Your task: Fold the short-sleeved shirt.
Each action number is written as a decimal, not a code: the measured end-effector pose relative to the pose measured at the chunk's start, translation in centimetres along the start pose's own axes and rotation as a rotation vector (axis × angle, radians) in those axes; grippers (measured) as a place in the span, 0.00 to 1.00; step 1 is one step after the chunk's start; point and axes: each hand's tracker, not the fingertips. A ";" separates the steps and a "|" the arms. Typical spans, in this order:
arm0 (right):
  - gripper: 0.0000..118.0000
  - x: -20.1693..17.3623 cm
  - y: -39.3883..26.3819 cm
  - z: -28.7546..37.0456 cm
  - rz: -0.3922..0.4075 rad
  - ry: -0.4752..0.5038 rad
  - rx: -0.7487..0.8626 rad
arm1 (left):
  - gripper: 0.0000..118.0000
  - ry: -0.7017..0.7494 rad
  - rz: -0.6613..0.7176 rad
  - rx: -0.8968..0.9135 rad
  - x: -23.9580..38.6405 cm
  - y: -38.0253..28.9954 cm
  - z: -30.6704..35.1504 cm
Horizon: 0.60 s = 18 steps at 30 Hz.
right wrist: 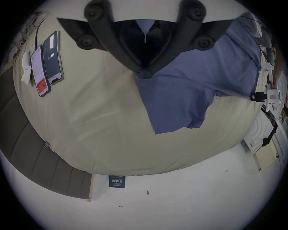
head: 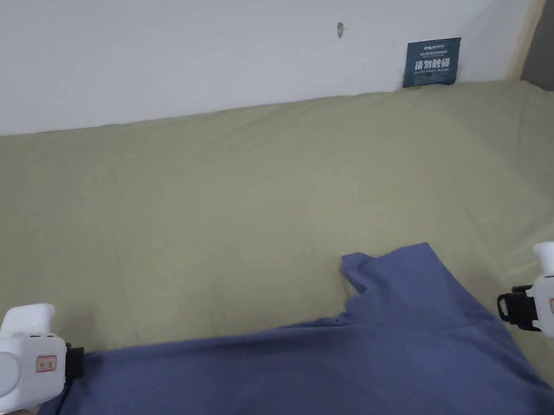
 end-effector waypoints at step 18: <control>0.03 0.5 2.2 -3.2 -0.071 0.053 -0.128 | 0.03 -0.022 0.041 -0.012 -1.8 0.2 1.1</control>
